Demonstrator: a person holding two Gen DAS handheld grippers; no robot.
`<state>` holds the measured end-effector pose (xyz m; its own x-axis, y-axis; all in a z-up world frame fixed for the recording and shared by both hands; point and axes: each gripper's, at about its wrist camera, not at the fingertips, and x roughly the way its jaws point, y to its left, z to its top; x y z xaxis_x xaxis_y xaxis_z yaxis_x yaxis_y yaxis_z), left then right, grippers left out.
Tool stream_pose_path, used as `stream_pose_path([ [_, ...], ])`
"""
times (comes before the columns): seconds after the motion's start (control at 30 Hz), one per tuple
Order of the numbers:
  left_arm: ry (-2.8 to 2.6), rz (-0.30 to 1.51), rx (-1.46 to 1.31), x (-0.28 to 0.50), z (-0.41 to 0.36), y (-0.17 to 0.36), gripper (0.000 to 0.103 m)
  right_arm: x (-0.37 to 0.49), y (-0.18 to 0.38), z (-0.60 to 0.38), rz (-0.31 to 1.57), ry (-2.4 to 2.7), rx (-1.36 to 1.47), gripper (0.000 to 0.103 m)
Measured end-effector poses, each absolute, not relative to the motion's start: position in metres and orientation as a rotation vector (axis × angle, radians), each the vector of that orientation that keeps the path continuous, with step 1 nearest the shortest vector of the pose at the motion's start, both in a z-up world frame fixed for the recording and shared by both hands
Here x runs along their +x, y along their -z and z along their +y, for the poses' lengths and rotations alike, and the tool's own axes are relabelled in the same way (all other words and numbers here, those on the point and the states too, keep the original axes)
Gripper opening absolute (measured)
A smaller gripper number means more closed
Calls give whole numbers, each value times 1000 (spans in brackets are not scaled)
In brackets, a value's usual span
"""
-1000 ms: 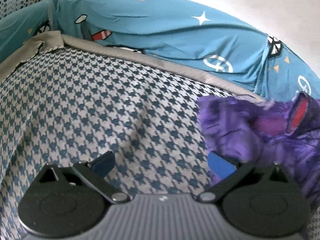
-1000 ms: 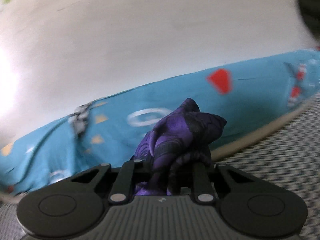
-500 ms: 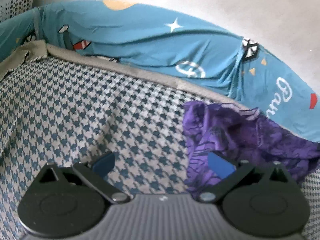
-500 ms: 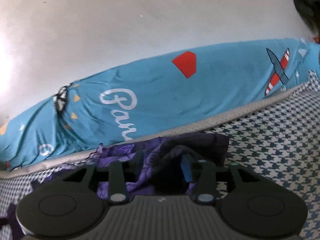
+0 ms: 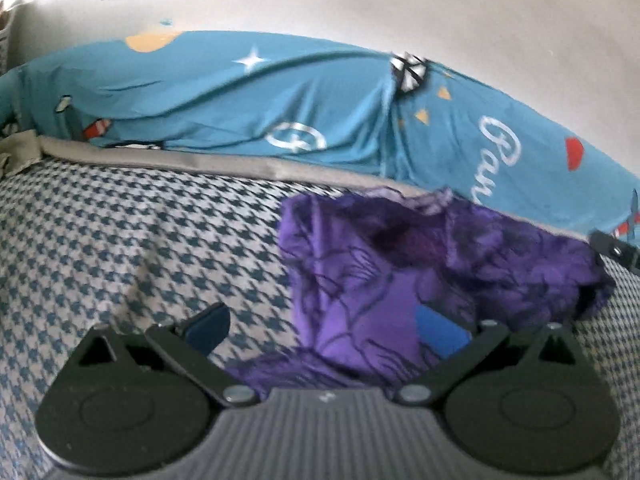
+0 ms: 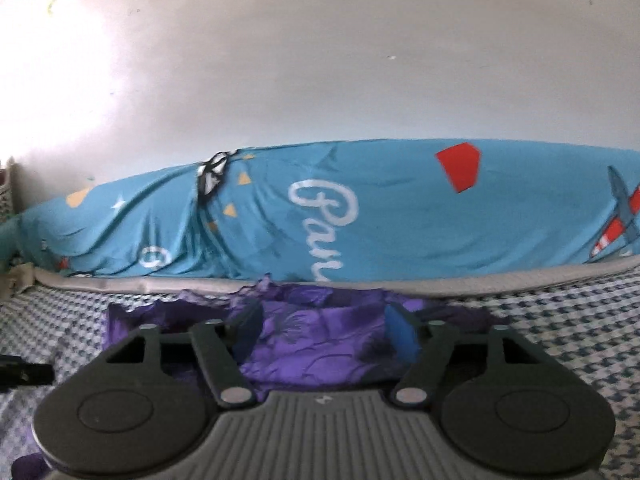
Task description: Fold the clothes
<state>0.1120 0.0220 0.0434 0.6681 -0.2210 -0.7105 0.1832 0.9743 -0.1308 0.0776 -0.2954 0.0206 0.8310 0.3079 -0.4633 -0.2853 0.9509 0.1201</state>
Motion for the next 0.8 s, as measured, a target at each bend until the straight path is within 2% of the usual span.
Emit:
stream_pose_path([
  [0.43, 322, 853, 69, 97, -16, -12, 103, 86, 35, -262, 577, -331, -190, 72],
  [0.47, 325, 855, 74, 96, -18, -10, 103, 87, 37, -261, 578, -323, -194, 70],
  [0.53, 328, 861, 88, 96, -21, -6, 103, 89, 40, -262, 578, -305, -192, 62],
  [0.6, 328, 864, 102, 95, -23, -4, 103, 92, 41, -264, 578, -285, -180, 48],
  [0.63, 327, 866, 109, 95, -25, -3, 103, 93, 39, -266, 574, -277, -161, 46],
  [0.73, 326, 871, 131, 94, -28, 1, 103, 95, 33, -274, 560, -253, -106, 29],
  [0.77, 326, 873, 138, 94, -29, 2, 103, 95, 31, -276, 556, -244, -88, 21],
  [0.8, 325, 875, 145, 94, -31, 3, 103, 96, 29, -278, 551, -236, -70, 17],
])
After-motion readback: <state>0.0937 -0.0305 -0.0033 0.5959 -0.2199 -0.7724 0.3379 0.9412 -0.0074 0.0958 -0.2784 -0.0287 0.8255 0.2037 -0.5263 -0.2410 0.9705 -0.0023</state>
